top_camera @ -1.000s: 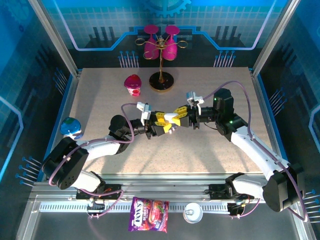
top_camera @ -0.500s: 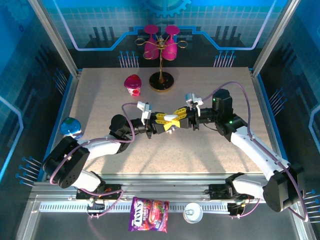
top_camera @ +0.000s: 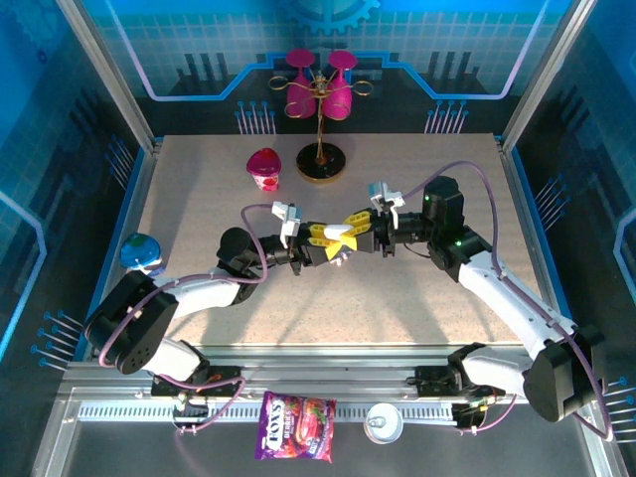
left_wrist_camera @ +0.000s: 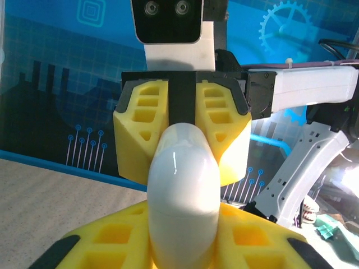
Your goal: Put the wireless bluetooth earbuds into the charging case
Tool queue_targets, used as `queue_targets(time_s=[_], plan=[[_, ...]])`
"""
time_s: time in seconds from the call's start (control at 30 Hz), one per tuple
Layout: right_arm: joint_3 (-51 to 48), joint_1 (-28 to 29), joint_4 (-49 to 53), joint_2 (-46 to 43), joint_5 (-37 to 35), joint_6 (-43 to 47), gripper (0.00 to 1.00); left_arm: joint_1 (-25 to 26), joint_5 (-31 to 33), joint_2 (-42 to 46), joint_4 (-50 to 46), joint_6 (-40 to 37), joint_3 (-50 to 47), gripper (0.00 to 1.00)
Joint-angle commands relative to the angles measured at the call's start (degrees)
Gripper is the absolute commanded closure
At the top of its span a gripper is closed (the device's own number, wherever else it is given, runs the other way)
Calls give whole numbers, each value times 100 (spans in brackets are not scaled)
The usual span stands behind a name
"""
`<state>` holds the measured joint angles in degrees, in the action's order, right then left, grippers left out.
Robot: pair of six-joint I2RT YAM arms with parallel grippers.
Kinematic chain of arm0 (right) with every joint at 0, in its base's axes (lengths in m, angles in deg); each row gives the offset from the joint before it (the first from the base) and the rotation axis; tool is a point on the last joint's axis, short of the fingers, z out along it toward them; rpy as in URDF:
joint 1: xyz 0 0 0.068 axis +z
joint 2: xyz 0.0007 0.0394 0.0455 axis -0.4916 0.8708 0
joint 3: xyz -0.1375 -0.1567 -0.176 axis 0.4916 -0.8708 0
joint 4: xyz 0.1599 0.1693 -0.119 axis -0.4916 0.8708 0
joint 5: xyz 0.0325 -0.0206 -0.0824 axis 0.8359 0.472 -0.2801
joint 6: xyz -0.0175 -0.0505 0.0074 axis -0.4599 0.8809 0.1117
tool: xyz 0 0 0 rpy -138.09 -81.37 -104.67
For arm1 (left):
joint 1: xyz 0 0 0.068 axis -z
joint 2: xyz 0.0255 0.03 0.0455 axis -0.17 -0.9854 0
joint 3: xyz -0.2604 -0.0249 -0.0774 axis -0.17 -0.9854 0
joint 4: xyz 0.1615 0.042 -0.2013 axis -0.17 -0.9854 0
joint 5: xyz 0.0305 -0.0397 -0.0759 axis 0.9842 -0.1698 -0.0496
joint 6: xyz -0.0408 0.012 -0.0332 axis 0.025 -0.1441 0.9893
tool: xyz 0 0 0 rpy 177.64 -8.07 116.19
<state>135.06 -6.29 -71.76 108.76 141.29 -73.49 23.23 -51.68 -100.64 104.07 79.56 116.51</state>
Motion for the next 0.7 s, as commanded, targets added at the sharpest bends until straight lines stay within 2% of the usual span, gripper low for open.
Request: queue_targets(time_s=[0.0,0.1,0.17,0.33,0.43,0.5,0.6,0.67], plan=[[-51,84,-93,-43,61,32,95,38,-118,31,231,-2,100,76],[-37,84,60,-49,74,142,95,32,-89,36,231,-21,108,63],[-29,85,124,-51,83,180,95,32,-97,32,231,-25,109,62],[-29,91,129,-60,58,180,95,38,-132,12,231,19,126,78],[-28,92,98,-65,30,156,92,32,-138,30,231,0,104,86],[-29,95,126,-84,-41,160,85,30,-137,41,231,-23,85,88],[-8,93,277,-147,-360,223,62,34,-211,52,231,-165,35,88],[38,92,445,-174,-629,299,53,31,-314,73,231,-332,-5,88]])
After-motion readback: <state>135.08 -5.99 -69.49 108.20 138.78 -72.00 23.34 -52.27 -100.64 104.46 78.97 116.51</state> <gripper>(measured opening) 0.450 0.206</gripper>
